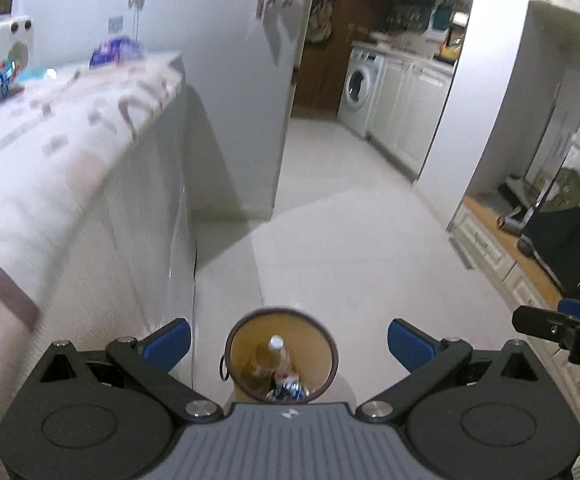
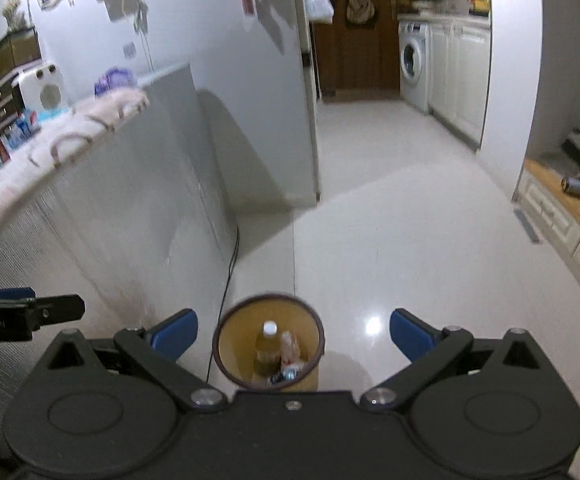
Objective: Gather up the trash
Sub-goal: 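Withdraw both open tools from the wastebasket back toward the bed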
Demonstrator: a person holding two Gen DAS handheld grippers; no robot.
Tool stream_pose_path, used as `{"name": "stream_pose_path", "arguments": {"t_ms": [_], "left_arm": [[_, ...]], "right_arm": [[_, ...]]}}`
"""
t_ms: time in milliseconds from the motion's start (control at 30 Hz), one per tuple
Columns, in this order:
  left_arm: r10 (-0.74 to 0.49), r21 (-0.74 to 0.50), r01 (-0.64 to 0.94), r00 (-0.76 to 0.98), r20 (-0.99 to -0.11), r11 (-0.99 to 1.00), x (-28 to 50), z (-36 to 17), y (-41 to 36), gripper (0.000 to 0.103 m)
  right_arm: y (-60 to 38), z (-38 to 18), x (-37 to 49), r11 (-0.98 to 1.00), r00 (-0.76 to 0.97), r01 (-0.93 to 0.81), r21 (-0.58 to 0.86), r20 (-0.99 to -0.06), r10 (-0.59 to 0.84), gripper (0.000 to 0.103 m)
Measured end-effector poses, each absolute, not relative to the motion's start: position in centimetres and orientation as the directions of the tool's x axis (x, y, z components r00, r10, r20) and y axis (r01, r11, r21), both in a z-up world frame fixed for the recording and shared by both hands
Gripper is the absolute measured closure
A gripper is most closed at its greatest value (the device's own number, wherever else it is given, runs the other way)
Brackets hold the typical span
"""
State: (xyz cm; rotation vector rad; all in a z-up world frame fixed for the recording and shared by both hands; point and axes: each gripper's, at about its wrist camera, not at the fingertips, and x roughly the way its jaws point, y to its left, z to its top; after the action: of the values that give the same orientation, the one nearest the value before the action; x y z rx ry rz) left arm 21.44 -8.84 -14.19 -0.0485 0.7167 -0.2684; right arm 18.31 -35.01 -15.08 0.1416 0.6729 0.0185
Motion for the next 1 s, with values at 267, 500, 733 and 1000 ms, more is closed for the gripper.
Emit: {"name": "stream_pose_path", "arguments": {"t_ms": [267,500,733,1000], "left_arm": [[-0.272,-0.119,0.247,0.809,-0.521,0.962,17.5,-8.1,-7.4,0.000],[-0.239,-0.095,0.219,0.886,-0.398,0.971,14.2,-3.4,-4.5,0.000],[-0.157,-0.045,0.150,0.937,-0.311,0.988,12.5,0.7,0.3,0.000],[-0.035,0.020,0.041,0.966,-0.255,0.999,12.8,4.0,8.1,0.000]], "right_arm": [[-34.0,-10.5,15.6,0.990,0.852,0.014,0.138,-0.520,0.061,0.000],[-32.0,-7.1,14.0,0.990,0.897,-0.024,0.140,-0.434,0.083,0.000],[-28.6,-4.2,14.0,0.984,0.925,-0.100,0.145,-0.352,0.146,0.000],[-23.1,-1.3,16.2,0.969,0.931,-0.193,0.158,-0.283,0.231,0.000]]}}
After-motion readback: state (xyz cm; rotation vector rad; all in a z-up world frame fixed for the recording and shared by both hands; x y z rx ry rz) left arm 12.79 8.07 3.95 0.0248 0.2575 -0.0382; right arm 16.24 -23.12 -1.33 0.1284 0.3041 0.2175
